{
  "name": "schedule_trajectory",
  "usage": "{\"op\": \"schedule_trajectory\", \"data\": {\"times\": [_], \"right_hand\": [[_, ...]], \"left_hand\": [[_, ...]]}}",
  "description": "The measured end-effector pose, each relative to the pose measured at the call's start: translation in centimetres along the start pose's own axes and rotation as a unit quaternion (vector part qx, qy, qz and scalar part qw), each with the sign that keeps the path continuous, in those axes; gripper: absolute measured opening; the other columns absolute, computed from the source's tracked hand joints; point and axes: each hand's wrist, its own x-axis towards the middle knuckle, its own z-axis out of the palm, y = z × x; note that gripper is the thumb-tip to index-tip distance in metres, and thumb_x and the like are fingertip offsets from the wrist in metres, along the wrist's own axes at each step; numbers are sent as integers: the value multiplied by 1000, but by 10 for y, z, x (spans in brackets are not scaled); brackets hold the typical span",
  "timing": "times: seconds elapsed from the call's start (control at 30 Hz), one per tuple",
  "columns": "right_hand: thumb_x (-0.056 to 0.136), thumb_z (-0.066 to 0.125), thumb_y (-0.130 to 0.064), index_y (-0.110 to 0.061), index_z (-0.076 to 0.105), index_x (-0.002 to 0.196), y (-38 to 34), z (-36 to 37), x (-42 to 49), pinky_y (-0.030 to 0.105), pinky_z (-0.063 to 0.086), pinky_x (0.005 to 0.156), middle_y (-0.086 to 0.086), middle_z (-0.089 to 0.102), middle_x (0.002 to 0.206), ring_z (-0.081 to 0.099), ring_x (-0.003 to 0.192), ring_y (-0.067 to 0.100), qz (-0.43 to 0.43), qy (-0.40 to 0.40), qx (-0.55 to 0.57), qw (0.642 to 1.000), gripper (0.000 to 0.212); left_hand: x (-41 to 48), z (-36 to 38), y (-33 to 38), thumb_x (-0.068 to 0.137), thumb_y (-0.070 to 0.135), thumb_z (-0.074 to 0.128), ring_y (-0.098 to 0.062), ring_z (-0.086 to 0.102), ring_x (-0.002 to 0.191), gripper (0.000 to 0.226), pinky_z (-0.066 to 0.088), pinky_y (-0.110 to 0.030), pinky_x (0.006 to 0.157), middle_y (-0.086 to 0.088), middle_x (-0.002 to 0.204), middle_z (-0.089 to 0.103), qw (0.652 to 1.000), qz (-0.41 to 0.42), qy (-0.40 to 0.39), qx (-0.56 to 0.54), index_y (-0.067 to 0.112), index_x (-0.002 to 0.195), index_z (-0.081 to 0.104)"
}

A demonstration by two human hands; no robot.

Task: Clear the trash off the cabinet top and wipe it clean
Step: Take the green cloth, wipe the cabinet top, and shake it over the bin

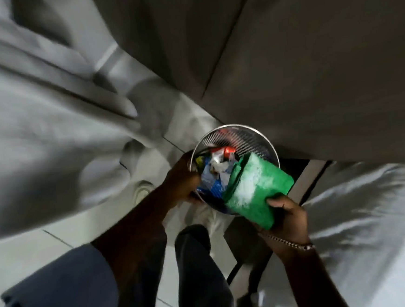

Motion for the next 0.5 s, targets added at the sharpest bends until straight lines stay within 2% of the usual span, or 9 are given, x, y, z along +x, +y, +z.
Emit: {"op": "schedule_trajectory", "data": {"times": [0.07, 0.17, 0.27, 0.33, 0.4, 0.43, 0.5], "right_hand": [[69, 46, -8, -10, 48, 135, -4, 37, -49, 43, 53, 82, 13, 55, 134, 51, 125, 37, 7, -26, 15, 1000, 66], [71, 48, -10, -10, 62, 119, -9, 87, -125, 42, 59, 69, 10, 72, 108, 69, 97, 31, -8, -76, 25, 997, 51], [72, 49, -5, -7, 58, 123, -18, 120, -195, 45, 59, 70, 13, 71, 108, 70, 94, 31, -41, -106, 22, 993, 52], [71, 49, -4, -6, 57, 122, -30, 138, -237, 45, 60, 71, 12, 72, 104, 71, 91, 29, -78, -137, 4, 987, 52], [69, 51, -3, -10, 65, 113, -52, 153, -273, 42, 61, 71, 8, 74, 98, 72, 86, 25, -141, -170, -21, 975, 47], [68, 52, -3, -14, 69, 106, -63, 161, -287, 41, 60, 73, 7, 75, 96, 72, 86, 24, -175, -176, -38, 968, 44], [68, 52, -1, -18, 72, 98, -94, 176, -315, 38, 60, 72, 4, 76, 95, 72, 85, 21, -243, -191, -70, 948, 40]], "left_hand": [[-57, -17, 27, 72, 9, 69, -31, 73, 83, 58, 63, -46, 59, -15, 112, 70, 999, 34, -18, 4, 20, 128, 55], [-140, -32, 72, 86, 1, 59, -44, 70, 95, 66, 61, -49, 63, -12, 126, 59, 1000, 12, -18, 1, 36, 137, 35], [-210, -47, 112, 88, -7, 52, -44, 68, 103, 63, 61, -54, 74, -16, 128, 58, 998, 56, -14, -7, 29, 136, 35], [-252, -60, 140, 84, -2, 52, -41, 70, 96, 65, 62, -48, 64, -15, 127, 59, 996, 74, -42, 1, 29, 138, 34], [-285, -68, 163, 68, 19, 61, -34, 75, 78, 70, 61, -40, 54, -12, 120, 64, 994, 88, -60, 10, 37, 131, 36], [-294, -73, 171, 61, 26, 60, -33, 76, 70, 70, 60, -39, 52, -12, 114, 67, 994, 90, -61, 12, 40, 126, 38], [-304, -79, 190, 59, 27, 55, -37, 76, 65, 59, 60, -40, 51, -13, 98, 76, 993, 91, -69, 0, 43, 115, 47]]}}
